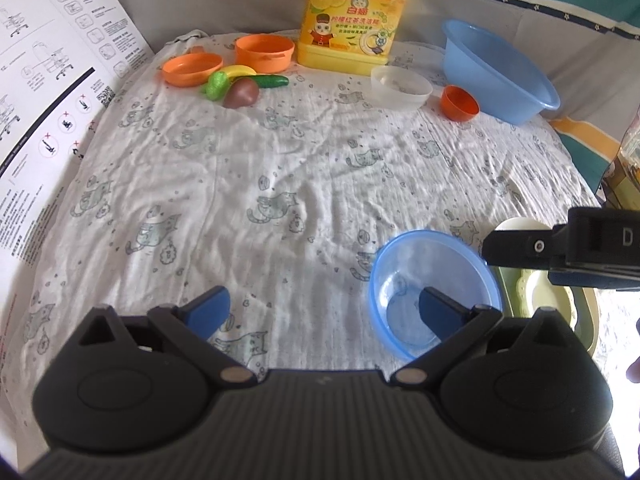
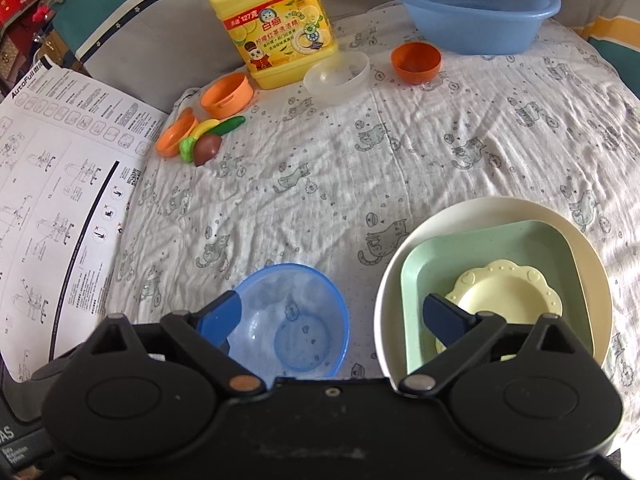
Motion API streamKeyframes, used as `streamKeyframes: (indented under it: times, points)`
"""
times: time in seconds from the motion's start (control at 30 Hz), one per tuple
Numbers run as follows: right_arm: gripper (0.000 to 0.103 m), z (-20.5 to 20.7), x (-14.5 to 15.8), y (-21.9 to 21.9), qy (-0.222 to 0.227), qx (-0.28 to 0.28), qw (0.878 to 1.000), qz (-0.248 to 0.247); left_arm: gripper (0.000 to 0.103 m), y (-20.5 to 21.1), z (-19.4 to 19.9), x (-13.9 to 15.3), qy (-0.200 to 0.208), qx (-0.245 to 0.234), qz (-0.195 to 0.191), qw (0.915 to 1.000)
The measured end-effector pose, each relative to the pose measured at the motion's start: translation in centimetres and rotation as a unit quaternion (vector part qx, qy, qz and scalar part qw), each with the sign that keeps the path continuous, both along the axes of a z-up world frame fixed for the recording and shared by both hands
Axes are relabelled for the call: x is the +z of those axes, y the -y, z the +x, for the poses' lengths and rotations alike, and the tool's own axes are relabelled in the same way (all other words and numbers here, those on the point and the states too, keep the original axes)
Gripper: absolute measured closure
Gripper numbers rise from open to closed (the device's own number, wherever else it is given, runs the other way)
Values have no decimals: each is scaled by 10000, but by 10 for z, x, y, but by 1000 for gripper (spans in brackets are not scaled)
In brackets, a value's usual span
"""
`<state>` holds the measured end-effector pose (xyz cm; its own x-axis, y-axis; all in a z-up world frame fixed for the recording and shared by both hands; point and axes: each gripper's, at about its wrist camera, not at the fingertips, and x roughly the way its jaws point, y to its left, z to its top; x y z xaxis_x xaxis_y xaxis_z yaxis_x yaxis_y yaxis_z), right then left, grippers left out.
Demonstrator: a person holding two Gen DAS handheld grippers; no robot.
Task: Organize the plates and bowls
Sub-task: 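Move both tools to the clear plastic bowl and close them on its rim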
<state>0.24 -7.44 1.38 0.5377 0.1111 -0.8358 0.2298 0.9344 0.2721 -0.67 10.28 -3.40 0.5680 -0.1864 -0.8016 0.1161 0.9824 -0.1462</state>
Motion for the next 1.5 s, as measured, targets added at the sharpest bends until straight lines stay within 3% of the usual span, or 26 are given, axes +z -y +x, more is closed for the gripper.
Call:
streamKeyframes:
  times: [0.5,0.97,1.2,1.4,1.5]
  points:
    - [4,29,-3,40,24,-366,9992,166,0,29,53,13,108,-214,413,9989]
    - [4,124,4,96,192,-747,9956,526,0,54,178,23,167,-109,521,9984]
    - [32,186,3,111,332,-737,9956,469,1,70,241,15,163,-99,382,9991]
    - [57,230,-15,115,270,-636,9957,620,17,91,278,-2,-8,-187,350,9992]
    - [64,242,-26,114,193,-587,9960,643,26,97,289,-11,-128,-198,317,9992]
